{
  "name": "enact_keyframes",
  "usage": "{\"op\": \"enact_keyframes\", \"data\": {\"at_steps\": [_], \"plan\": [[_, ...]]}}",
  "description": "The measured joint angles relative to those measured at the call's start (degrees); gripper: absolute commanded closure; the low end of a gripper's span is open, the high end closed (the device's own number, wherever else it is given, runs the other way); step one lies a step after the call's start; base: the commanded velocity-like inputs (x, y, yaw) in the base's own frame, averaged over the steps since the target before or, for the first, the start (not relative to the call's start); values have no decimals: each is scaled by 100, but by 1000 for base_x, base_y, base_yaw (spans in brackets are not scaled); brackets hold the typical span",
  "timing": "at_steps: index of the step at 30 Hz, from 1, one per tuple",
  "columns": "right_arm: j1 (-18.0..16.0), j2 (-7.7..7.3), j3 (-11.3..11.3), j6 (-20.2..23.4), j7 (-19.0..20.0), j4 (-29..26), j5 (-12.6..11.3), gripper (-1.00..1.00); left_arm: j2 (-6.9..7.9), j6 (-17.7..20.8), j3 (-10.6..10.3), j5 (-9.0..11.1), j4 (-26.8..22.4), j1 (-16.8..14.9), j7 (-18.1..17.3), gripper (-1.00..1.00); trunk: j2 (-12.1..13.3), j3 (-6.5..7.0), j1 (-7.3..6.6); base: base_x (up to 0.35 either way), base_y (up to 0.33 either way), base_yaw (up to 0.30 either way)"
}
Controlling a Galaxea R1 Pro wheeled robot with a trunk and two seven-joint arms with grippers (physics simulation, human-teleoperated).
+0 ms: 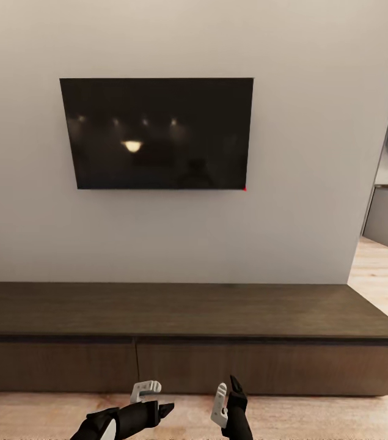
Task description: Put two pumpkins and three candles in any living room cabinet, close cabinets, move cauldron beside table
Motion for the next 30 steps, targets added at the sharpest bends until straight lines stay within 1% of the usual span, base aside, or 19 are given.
{"op": "enact_keyframes", "data": {"at_steps": [18,23,30], "plan": [[0,0,-9,0,0,0,0,-100,0,3,1,0,0,0,0,-100,-722,-323,395,0,0,0],[0,0,-10,0,0,0,0,-100,0,3,2,0,0,0,2,-100,-730,-434,409,0,0,0],[0,0,-10,0,0,0,1,-100,0,3,3,1,0,0,0,-100,-730,-435,409,0,0,0]]}}
